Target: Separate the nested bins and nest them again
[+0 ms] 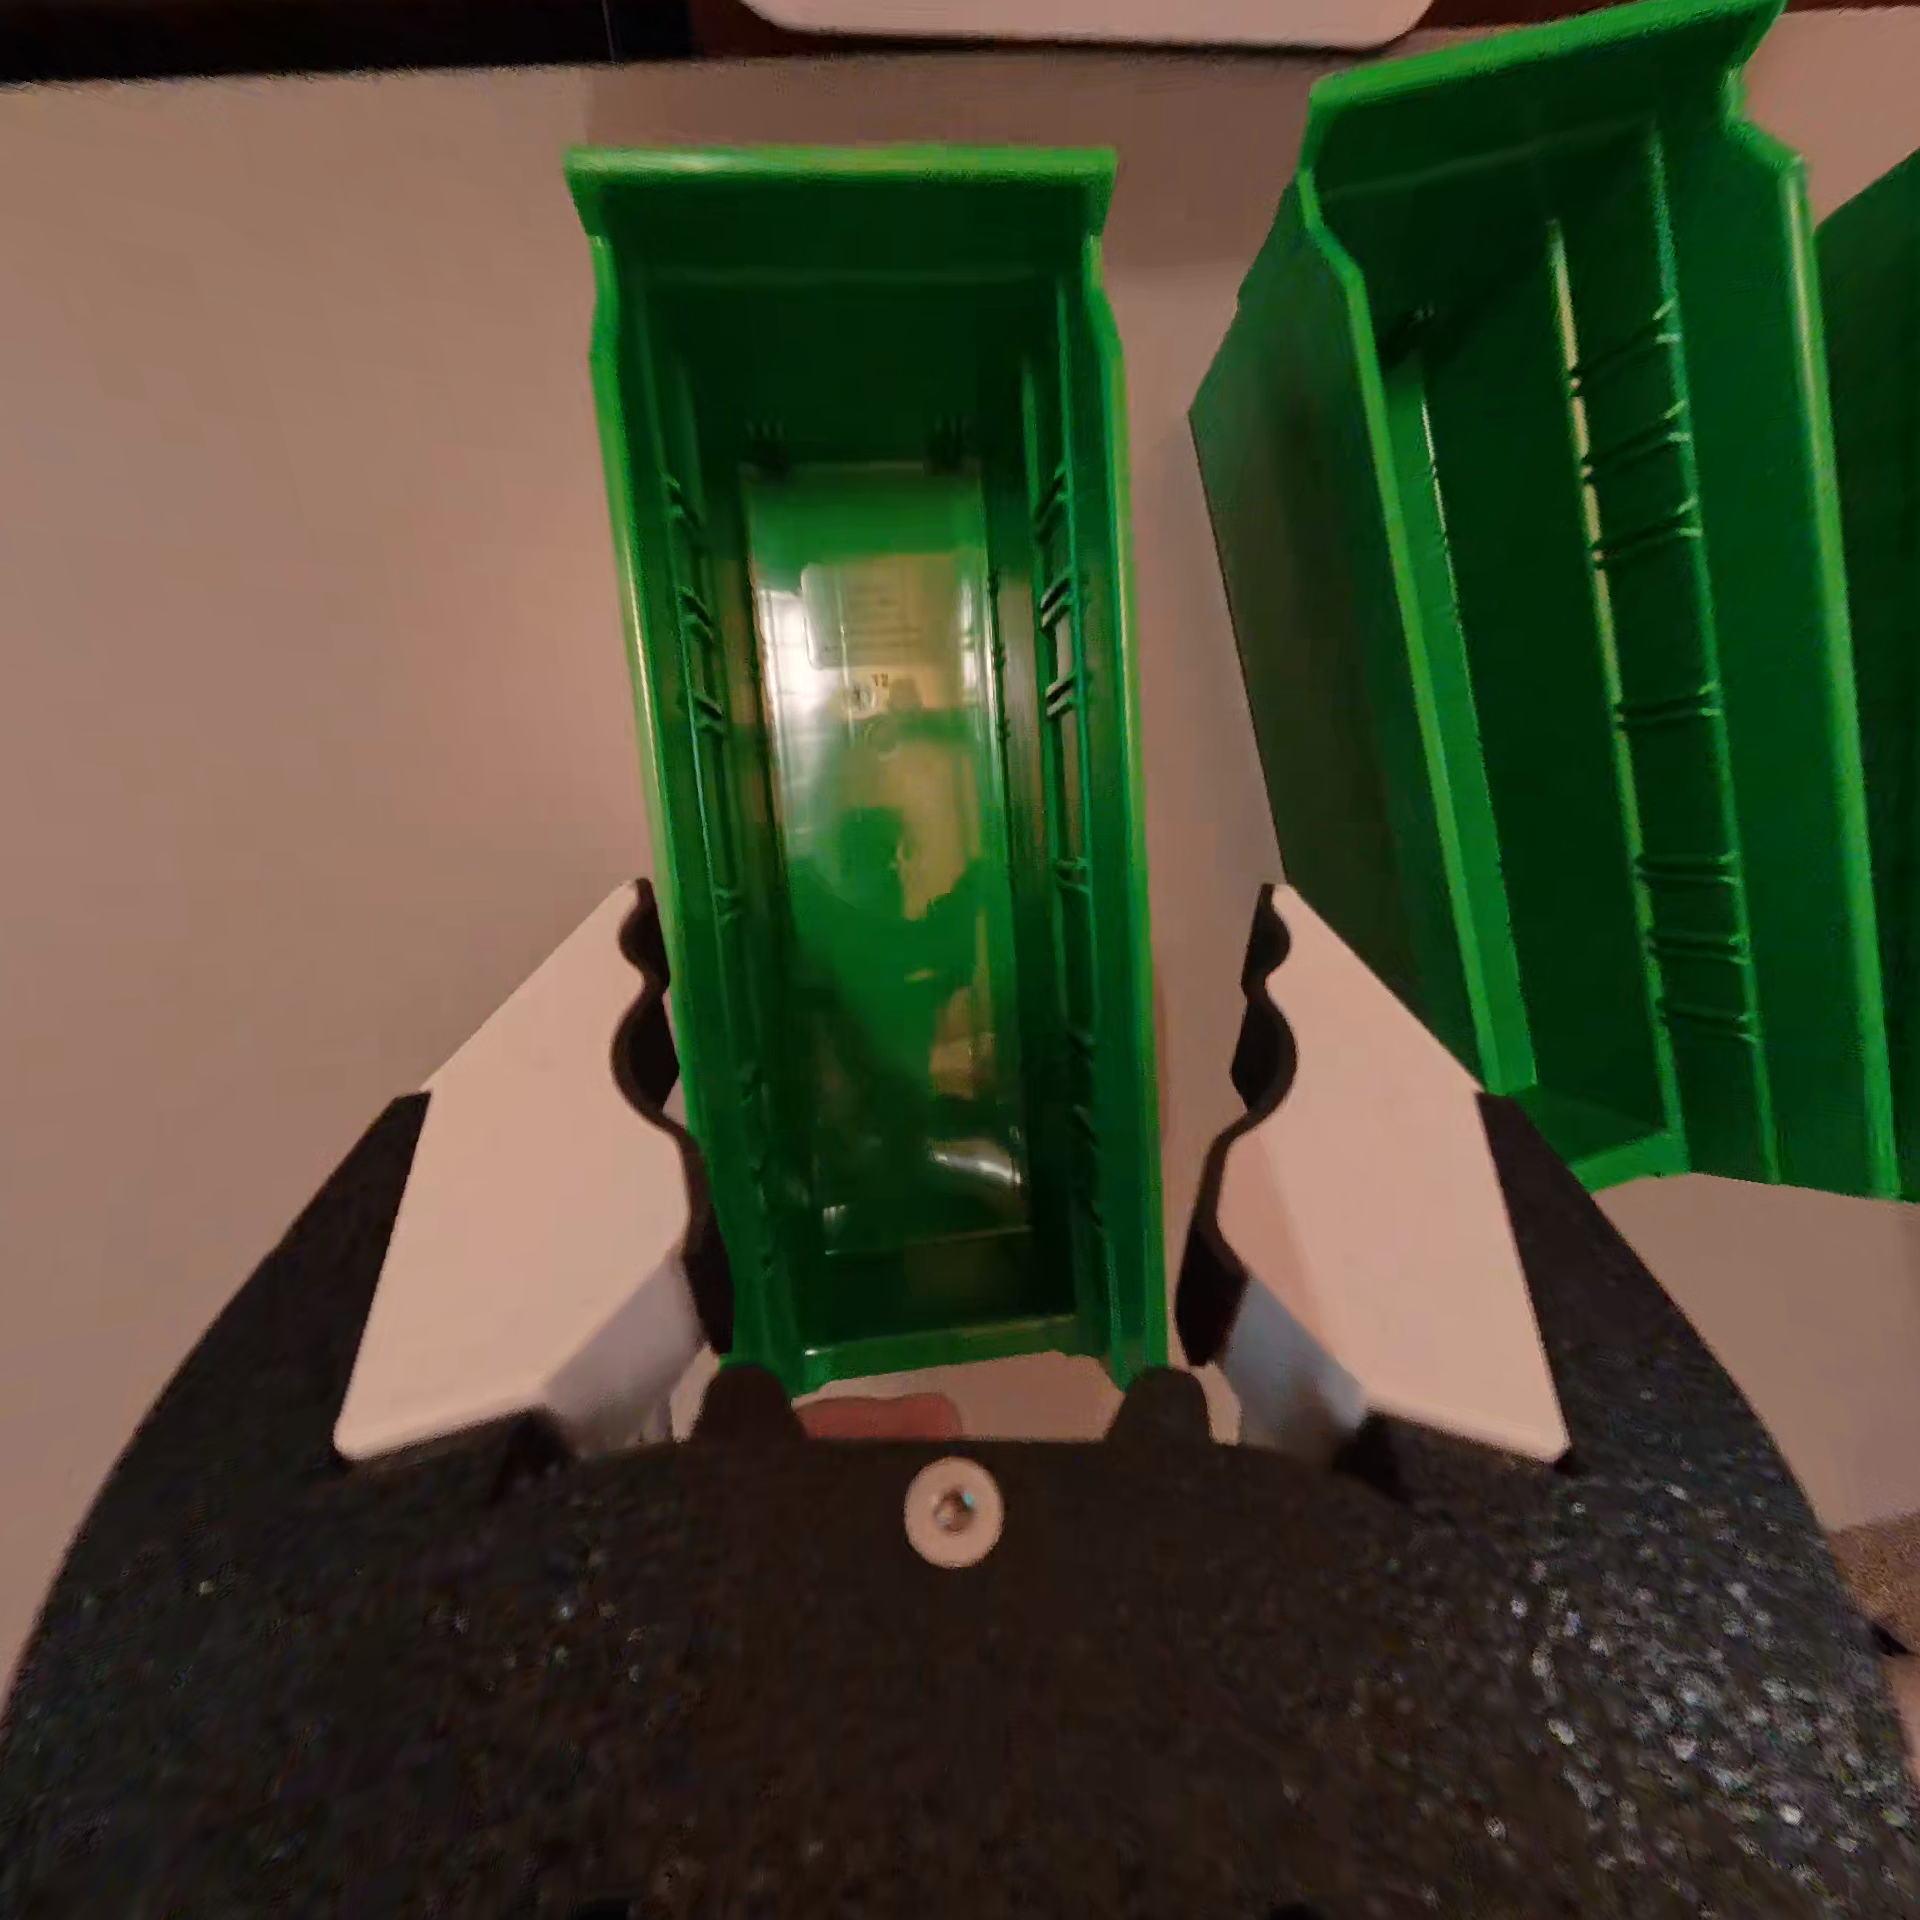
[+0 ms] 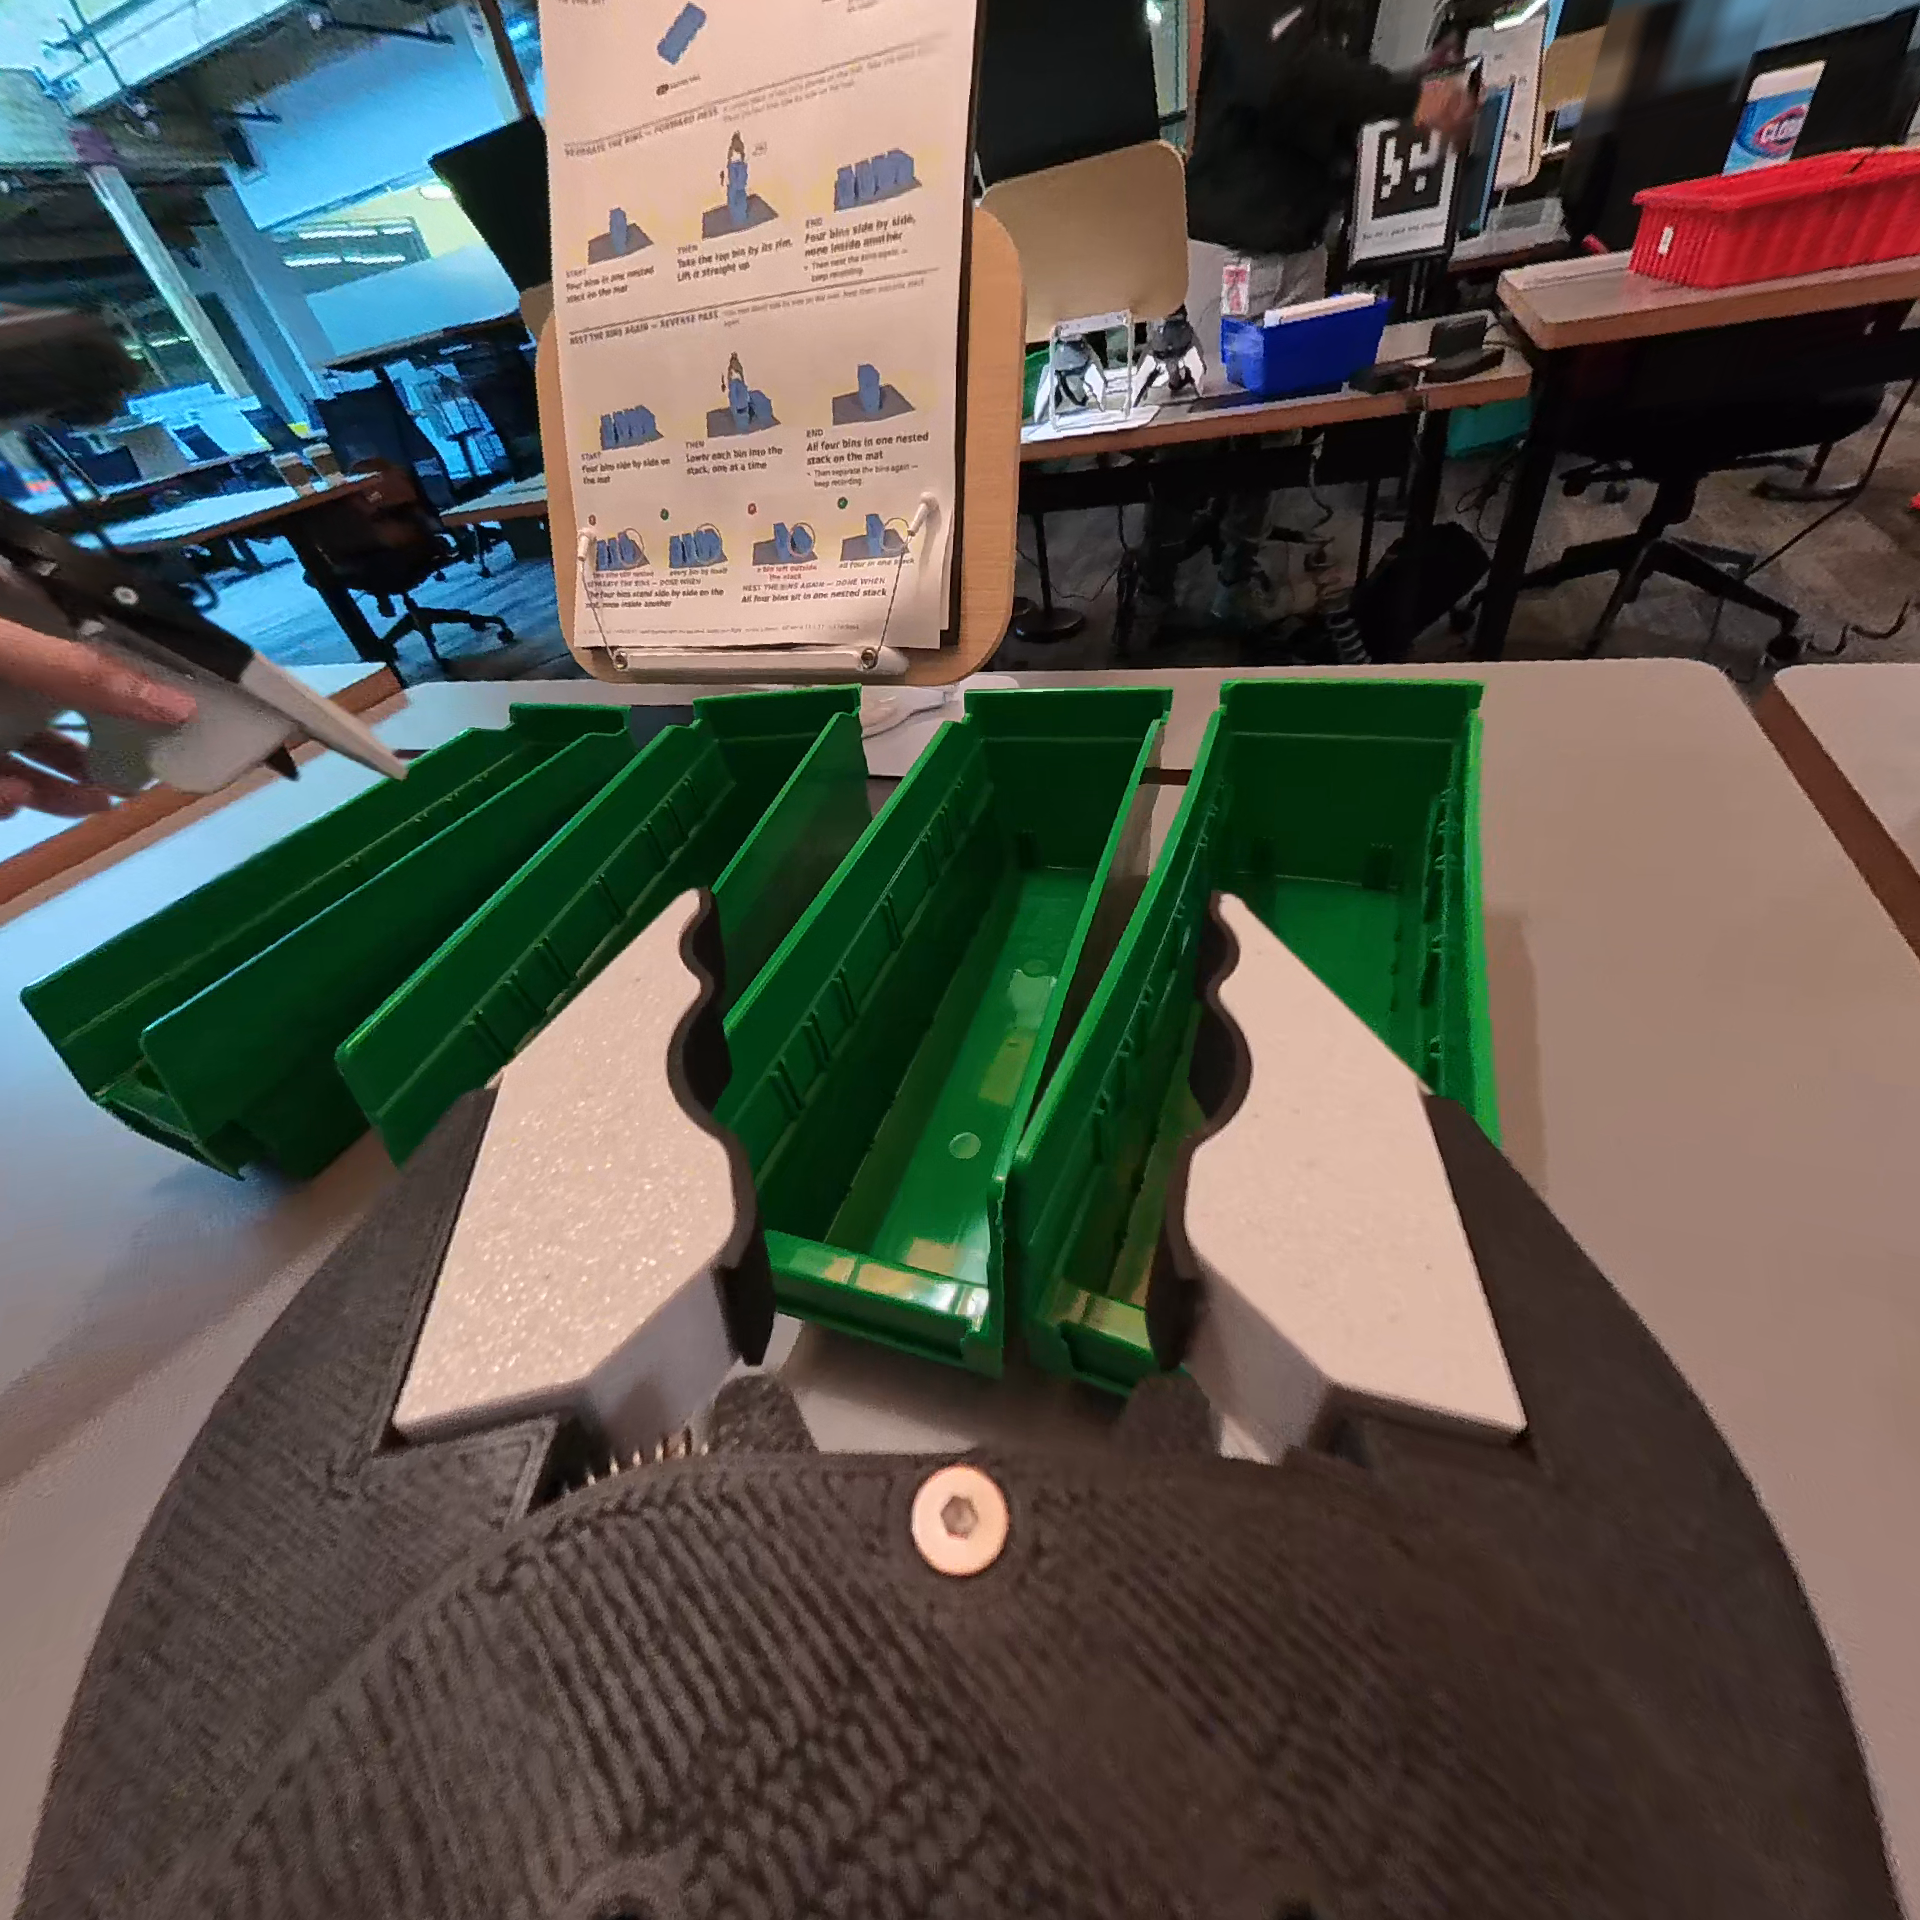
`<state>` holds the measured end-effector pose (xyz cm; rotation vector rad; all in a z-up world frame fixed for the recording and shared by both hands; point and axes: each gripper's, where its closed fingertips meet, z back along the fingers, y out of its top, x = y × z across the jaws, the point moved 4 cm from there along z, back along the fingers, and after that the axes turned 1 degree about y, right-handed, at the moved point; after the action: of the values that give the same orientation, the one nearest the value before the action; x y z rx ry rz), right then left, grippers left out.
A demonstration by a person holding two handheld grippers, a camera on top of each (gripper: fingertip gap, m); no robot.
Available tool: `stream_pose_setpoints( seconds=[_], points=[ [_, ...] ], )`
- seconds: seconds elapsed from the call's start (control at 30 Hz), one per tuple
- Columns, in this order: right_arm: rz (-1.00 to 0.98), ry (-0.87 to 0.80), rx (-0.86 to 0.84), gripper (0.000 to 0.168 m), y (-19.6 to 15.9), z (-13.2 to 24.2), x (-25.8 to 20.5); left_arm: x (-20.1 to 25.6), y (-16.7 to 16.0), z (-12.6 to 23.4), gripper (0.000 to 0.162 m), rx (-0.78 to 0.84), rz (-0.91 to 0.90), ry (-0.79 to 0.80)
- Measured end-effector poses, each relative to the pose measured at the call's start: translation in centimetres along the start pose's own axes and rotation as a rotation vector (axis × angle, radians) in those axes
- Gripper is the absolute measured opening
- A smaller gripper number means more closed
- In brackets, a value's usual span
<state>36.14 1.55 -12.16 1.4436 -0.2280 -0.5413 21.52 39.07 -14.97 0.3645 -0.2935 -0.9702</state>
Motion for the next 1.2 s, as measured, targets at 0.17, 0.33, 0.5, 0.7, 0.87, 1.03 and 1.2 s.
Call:
stream_pose_setpoints(
  seconds=[0.17,0.33,0.5,0.7,0.87,1.03,1.2],
  points=[
    [0.023,0.009,-0.027,0.091,-0.4,-0.6,-0.7,-0.2,-1.1,-1.8,0.109,-0.041,-0.09,0.022],
    [0.043,0.011,-0.05,0.092,-0.8,-0.9,-0.9,-0.5,-0.6,-3.2,0.106,-0.082,-0.186,0.127],
    [0.029,0.006,-0.059,0.092,-1.1,-1.0,-0.4,-1.8,0.5,-3.4,0.144,-0.085,-0.241,0.25],
    [0.02,0.011,-0.081,0.093,-1.7,-1.5,-0.3,-1.8,-0.6,-5.1,0.145,-0.172,-0.204,0.188],
    [0.051,0.023,-0.11,0.093,-2.2,-2.0,-0.9,-1.2,-1.1,-6.5,0.145,-0.227,-0.182,0.162],
    [0.054,0.021,-0.118,0.092,-2.3,-2.1,-1.0,-1.1,-1.6,-7.2,0.153,-0.29,-0.262,0.236],
    [0.069,0.032,-0.125,0.092,-2.4,-2.1,-1.3,-1.7,-1.5,-7.5,0.139,-0.335,-0.327,0.298]
  ],
)
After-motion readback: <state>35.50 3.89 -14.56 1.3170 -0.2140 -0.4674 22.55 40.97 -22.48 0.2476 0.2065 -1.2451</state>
